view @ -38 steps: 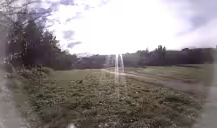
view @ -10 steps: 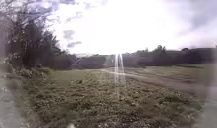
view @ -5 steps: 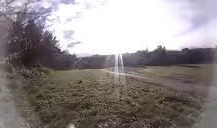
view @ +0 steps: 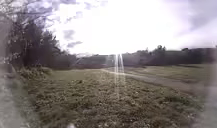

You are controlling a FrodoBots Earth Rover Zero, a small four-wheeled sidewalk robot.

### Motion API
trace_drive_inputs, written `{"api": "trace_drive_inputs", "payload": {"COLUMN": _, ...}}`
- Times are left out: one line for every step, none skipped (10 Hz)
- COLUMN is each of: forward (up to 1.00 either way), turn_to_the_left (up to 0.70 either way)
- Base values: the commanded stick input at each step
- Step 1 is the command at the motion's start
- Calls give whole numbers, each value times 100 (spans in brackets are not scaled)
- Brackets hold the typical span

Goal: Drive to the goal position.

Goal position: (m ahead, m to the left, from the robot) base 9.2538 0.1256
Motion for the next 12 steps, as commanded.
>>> {"api": "trace_drive_inputs", "payload": {"forward": 4, "turn_to_the_left": 0}}
{"api": "trace_drive_inputs", "payload": {"forward": 5, "turn_to_the_left": 0}}
{"api": "trace_drive_inputs", "payload": {"forward": 5, "turn_to_the_left": 0}}
{"api": "trace_drive_inputs", "payload": {"forward": 4, "turn_to_the_left": 0}}
{"api": "trace_drive_inputs", "payload": {"forward": 5, "turn_to_the_left": 0}}
{"api": "trace_drive_inputs", "payload": {"forward": 5, "turn_to_the_left": 0}}
{"api": "trace_drive_inputs", "payload": {"forward": 5, "turn_to_the_left": 0}}
{"api": "trace_drive_inputs", "payload": {"forward": 5, "turn_to_the_left": 0}}
{"api": "trace_drive_inputs", "payload": {"forward": 5, "turn_to_the_left": 0}}
{"api": "trace_drive_inputs", "payload": {"forward": 5, "turn_to_the_left": 0}}
{"api": "trace_drive_inputs", "payload": {"forward": 4, "turn_to_the_left": 0}}
{"api": "trace_drive_inputs", "payload": {"forward": 5, "turn_to_the_left": 0}}
